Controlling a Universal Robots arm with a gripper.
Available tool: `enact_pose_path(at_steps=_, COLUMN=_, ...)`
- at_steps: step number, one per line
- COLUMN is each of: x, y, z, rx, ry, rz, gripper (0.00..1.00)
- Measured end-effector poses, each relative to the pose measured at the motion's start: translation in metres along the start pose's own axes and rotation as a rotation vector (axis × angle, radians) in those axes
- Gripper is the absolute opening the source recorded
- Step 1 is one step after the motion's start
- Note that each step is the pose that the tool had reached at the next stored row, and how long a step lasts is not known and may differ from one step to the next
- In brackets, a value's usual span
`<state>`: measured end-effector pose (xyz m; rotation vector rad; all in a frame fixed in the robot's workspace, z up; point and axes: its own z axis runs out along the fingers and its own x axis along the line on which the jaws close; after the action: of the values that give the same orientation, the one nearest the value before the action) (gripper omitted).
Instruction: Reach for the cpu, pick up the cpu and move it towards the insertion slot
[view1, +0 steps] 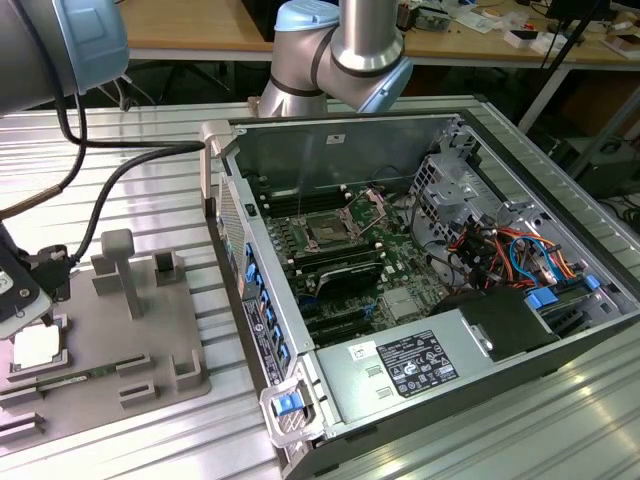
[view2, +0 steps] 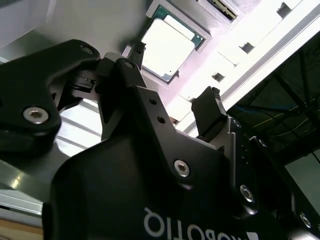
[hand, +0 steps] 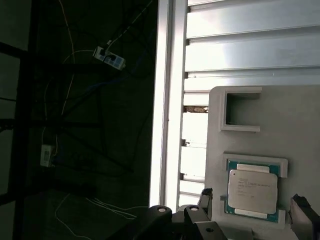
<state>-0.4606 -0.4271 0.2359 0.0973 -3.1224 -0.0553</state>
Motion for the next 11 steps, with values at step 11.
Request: enact_pose_path(at_steps=11, x=-0.0033, y=-0.0009, z=0.0191, rx=0.0076, ry=0.0008, rz=0.0, gripper=0.66)
